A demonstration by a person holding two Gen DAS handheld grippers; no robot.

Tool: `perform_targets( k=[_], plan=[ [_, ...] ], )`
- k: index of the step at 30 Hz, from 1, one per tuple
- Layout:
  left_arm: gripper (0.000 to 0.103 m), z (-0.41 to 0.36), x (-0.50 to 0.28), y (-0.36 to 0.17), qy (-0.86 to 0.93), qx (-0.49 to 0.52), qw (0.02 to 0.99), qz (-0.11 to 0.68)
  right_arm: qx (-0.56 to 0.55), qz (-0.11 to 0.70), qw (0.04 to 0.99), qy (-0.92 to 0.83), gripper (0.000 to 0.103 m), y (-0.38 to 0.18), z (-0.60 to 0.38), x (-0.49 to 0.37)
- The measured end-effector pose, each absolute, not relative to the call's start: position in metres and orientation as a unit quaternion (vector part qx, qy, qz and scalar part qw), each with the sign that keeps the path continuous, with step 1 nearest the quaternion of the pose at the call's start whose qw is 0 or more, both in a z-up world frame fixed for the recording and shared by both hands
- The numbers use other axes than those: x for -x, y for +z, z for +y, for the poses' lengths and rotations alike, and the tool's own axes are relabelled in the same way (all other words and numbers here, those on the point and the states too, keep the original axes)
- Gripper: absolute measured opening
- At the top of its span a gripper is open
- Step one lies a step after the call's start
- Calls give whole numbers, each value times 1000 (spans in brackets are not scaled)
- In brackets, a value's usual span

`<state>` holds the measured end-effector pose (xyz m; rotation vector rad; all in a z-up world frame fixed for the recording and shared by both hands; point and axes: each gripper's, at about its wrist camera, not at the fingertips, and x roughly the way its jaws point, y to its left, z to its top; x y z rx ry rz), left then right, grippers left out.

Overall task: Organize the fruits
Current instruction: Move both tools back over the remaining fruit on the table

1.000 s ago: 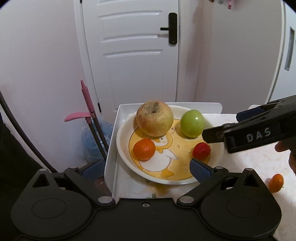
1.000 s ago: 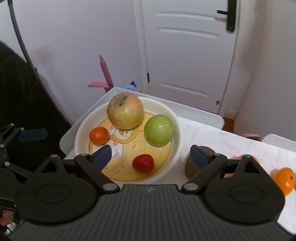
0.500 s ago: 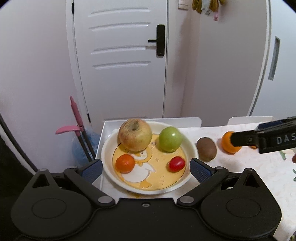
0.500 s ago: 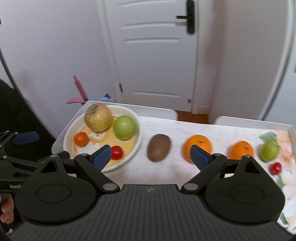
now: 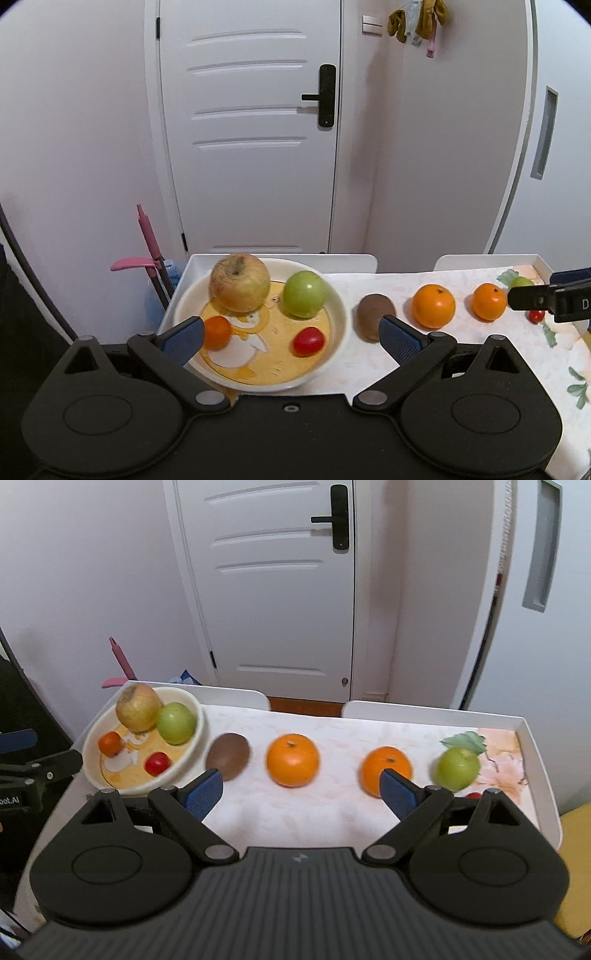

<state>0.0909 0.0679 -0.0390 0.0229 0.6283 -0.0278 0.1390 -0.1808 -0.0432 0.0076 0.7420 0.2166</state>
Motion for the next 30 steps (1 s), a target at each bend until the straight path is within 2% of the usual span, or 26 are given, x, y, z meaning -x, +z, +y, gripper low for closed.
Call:
perform_targets(
  k=[10, 20, 30],
  plan=[
    [102, 9, -88, -52, 22, 1, 946, 322, 11, 370, 919, 136, 103, -68, -229, -157],
    [100, -41, -77, -89, 47, 14, 936, 348, 22, 379, 909, 173, 103, -104, -255, -180],
    [89, -82, -71, -125, 31, 6, 931, 365, 25, 383, 905, 183, 103, -136, -264, -192]
  ],
)
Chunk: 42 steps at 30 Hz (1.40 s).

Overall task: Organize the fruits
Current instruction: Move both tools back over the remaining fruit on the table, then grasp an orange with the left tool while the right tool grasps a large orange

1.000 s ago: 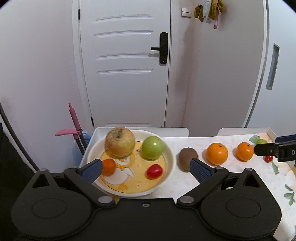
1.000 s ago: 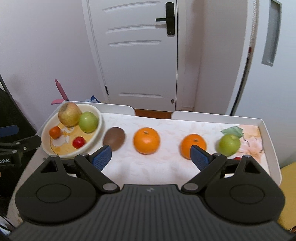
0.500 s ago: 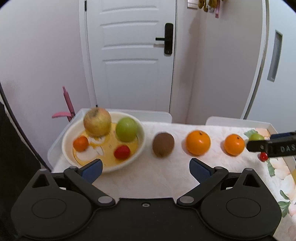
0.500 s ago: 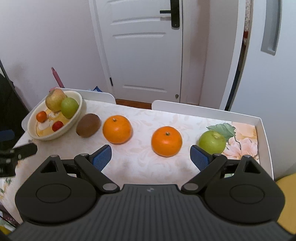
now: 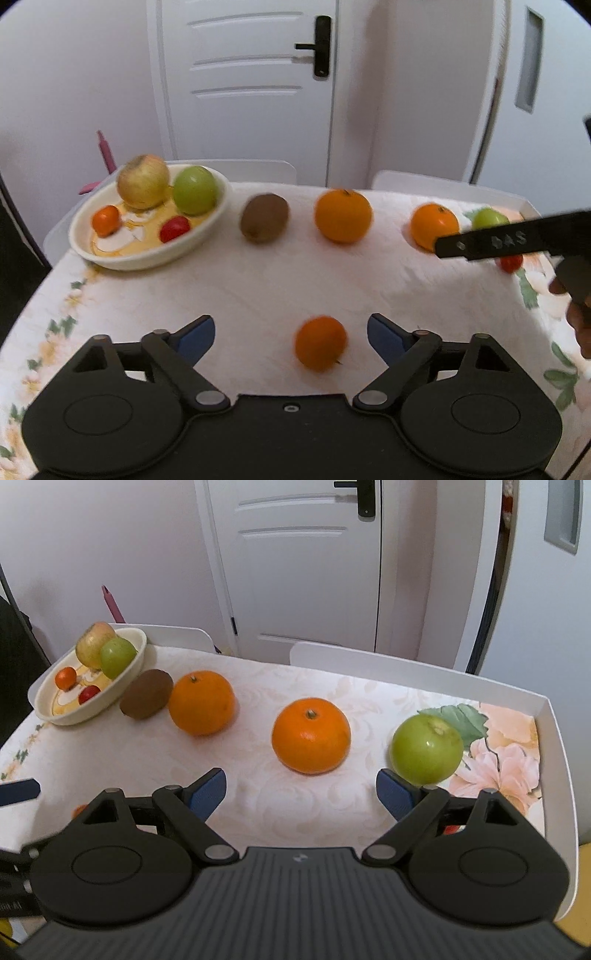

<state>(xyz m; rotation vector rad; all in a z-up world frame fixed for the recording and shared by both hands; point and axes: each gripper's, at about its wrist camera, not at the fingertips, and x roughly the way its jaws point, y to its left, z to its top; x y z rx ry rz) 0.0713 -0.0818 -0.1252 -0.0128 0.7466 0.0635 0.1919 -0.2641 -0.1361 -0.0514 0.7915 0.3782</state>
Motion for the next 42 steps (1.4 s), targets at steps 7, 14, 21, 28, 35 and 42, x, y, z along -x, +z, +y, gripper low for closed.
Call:
perform_targets(
  k=[7, 14, 21, 28, 35, 42],
  plan=[
    [58, -97, -80, -143, 21, 5, 925, 378, 33, 376, 906, 193, 103, -146, -262, -195],
    [41, -100, -84, -146, 32, 0, 925, 379, 39, 371, 906, 200, 100, -152, -256, -204],
    [39, -99, -84, -147, 33, 1, 927, 374, 42, 370, 909, 187, 94, -160, -248, -213],
    [39, -98, -84, -148, 33, 1, 928, 372, 42, 367, 913, 172, 91, -164, -240, -221],
    [39, -95, -84, -146, 38, 4, 929, 368, 42, 365, 916, 162, 87, -166, -238, -227],
    [39, -89, -84, -140, 44, 6, 931, 363, 45, 364, 917, 156, 81, -167, -237, -232]
  ],
)
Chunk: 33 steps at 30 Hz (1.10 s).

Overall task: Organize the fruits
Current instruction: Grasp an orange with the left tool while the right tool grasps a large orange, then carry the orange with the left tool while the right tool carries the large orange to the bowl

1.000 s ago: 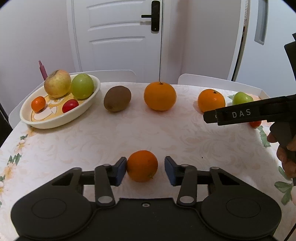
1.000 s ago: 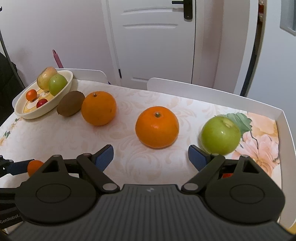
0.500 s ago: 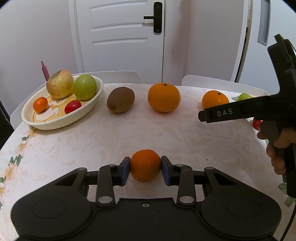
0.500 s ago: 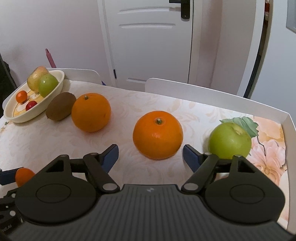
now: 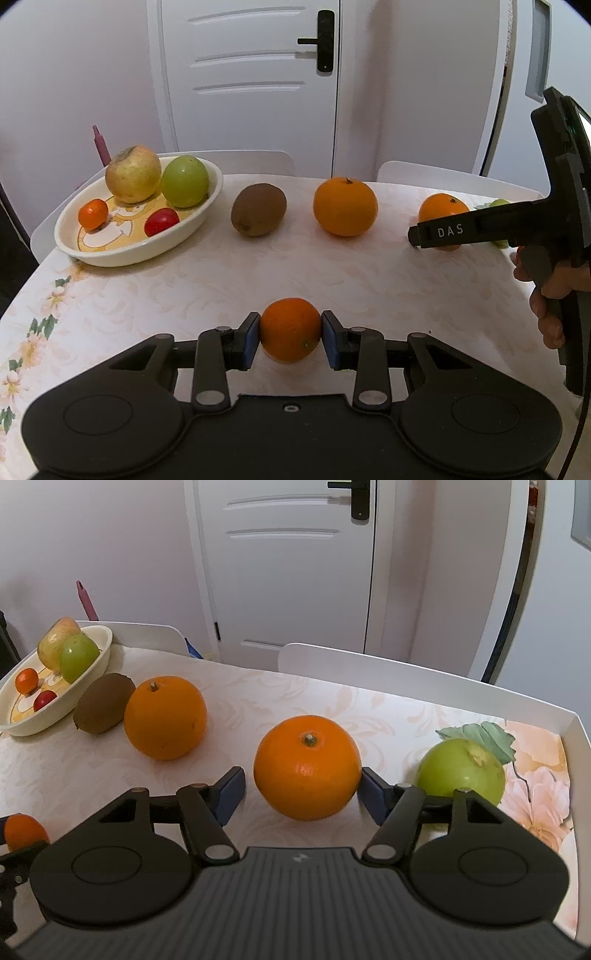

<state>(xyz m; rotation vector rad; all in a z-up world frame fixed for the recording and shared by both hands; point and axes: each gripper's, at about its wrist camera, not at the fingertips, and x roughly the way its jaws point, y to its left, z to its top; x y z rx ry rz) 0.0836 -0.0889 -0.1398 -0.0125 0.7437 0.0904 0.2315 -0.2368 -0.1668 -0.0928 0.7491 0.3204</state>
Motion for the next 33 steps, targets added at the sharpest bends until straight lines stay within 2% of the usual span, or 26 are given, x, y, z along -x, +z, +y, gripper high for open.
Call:
perform_targets(
  k=[4, 16, 33],
  plan=[
    [39, -85, -84, -135, 47, 7, 932, 359, 49, 364, 917, 153, 74, -166, -238, -233],
    [39, -66, -80, -113, 51, 7, 939, 340, 53, 348, 924, 153, 73, -129, -232, -215],
    [39, 13, -83, -57, 38, -9, 951, 308, 29, 340, 927, 157, 73, -63, -164, -173]
  ],
)
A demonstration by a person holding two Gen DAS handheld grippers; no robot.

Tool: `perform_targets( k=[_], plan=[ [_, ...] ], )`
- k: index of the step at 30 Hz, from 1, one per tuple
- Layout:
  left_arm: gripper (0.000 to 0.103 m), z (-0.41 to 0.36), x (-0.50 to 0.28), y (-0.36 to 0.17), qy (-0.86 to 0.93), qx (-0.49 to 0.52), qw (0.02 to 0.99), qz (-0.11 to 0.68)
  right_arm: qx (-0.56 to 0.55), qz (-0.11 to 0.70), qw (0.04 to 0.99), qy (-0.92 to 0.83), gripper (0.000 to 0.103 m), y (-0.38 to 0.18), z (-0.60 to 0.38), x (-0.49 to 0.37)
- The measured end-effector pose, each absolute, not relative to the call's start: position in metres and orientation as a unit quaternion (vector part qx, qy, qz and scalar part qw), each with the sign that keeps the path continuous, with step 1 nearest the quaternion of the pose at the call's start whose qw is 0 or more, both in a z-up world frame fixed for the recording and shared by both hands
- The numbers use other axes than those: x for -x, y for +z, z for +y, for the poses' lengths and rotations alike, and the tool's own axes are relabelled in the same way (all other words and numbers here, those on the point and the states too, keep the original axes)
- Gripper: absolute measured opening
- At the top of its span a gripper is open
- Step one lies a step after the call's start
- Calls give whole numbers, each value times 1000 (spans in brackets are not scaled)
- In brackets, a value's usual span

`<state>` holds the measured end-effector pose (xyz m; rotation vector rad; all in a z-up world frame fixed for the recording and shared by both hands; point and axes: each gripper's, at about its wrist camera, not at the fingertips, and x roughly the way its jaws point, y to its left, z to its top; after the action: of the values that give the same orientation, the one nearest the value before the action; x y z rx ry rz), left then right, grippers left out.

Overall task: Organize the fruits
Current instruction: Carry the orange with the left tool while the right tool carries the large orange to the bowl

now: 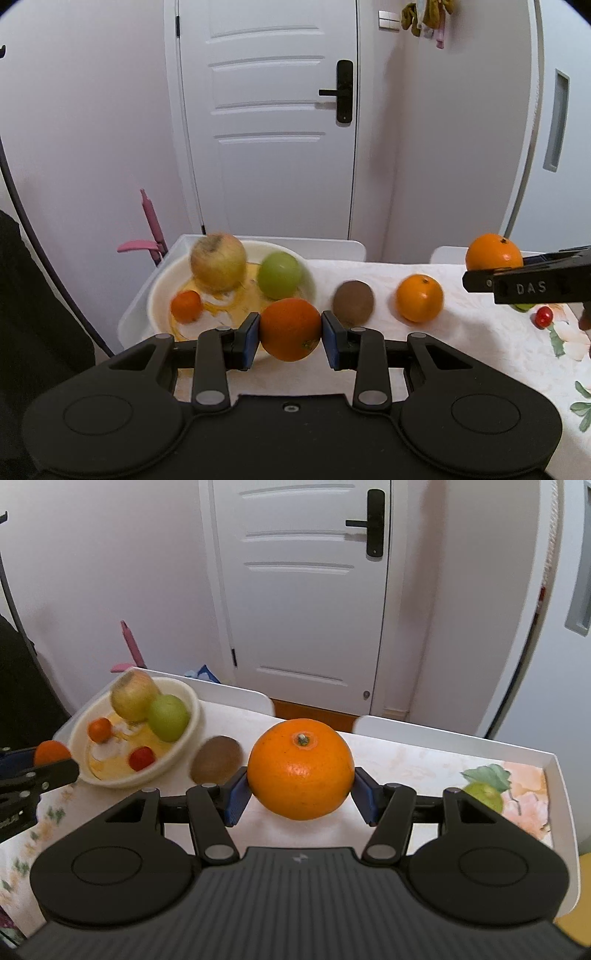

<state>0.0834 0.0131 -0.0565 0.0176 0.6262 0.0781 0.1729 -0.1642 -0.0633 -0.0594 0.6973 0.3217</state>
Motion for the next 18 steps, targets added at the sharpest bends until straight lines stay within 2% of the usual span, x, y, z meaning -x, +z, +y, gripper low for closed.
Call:
perform_targets(
  k=[9, 18],
  plan=[
    [39, 61, -95, -54, 22, -28, 951, 308, 19, 339, 928, 154, 73, -56, -113, -167],
    [39, 103, -118, -74, 1, -45, 945, 325, 13, 352, 925, 142, 73, -66, -72, -173]
  ],
)
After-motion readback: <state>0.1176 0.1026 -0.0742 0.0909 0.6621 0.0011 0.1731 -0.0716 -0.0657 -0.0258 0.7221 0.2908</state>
